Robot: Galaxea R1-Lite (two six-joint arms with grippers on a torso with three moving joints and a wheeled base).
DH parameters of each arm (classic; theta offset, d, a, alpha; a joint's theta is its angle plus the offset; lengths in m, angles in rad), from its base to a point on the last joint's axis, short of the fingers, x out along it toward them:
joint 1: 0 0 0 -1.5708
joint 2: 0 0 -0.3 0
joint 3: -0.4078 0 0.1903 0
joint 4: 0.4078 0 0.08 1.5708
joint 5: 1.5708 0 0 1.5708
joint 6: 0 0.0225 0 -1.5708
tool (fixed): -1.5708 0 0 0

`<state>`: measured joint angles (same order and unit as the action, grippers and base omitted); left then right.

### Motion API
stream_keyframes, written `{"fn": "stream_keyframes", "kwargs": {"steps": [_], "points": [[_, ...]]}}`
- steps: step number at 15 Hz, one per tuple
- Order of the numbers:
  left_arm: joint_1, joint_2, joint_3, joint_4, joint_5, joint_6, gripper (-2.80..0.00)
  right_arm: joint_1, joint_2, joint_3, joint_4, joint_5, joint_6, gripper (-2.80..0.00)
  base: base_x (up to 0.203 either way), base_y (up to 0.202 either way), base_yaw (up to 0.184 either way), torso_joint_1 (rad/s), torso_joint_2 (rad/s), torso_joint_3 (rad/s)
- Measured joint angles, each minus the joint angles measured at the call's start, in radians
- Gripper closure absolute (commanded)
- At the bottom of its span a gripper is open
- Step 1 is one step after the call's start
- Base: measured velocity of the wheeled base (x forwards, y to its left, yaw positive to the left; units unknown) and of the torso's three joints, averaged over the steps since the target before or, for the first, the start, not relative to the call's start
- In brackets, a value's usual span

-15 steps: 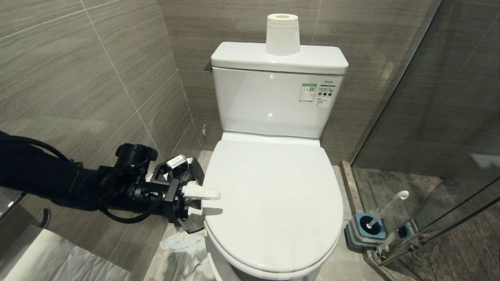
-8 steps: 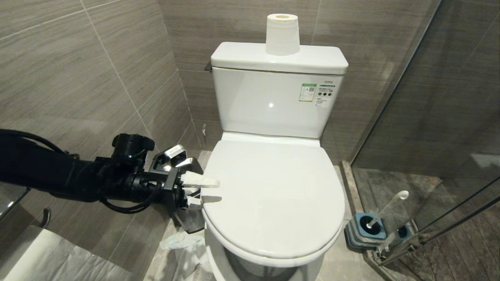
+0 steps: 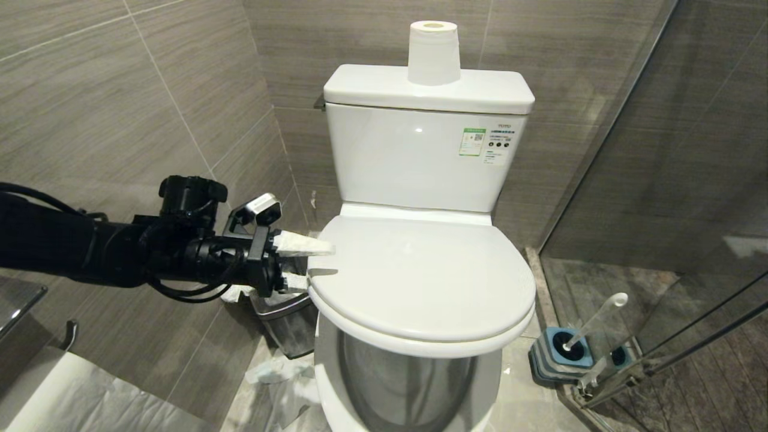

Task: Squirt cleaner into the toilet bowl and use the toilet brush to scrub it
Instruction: Use the left hand to lift the toilet lid slightly

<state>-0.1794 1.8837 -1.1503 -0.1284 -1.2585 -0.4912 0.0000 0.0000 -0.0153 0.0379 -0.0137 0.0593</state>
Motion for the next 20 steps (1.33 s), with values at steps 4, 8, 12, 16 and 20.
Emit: {"fn": "stream_keyframes", "kwargs": {"steps": [4, 8, 12, 16, 20], "points": [[-0.005, -0.014, -0.036, -0.024, -0.002, -0.001, -2.8, 0.0, 0.0, 0.0, 0.0, 0.0, 0.0, 0.0, 0.0, 0.0, 0.0, 0.0, 0.0, 0.0], [-0.01, -0.021, -0.042, -0.054, -0.001, -0.001, -2.8, 0.0, 0.0, 0.0, 0.0, 0.0, 0.0, 0.0, 0.0, 0.0, 0.0, 0.0, 0.0, 0.0], [-0.011, -0.027, -0.041, -0.073, -0.002, -0.001, -2.8, 0.0, 0.0, 0.0, 0.0, 0.0, 0.0, 0.0, 0.0, 0.0, 0.0, 0.0, 0.0, 0.0], [-0.013, -0.034, -0.046, -0.08, -0.001, -0.024, -2.8, 0.0, 0.0, 0.0, 0.0, 0.0, 0.0, 0.0, 0.0, 0.0, 0.0, 0.0, 0.0, 0.0], [-0.053, -0.053, -0.094, -0.099, 0.001, -0.199, -2.8, 0.0, 0.0, 0.0, 0.0, 0.0, 0.001, 0.0, 0.0, 0.0, 0.0, 0.0, 0.0, 0.0]]}}
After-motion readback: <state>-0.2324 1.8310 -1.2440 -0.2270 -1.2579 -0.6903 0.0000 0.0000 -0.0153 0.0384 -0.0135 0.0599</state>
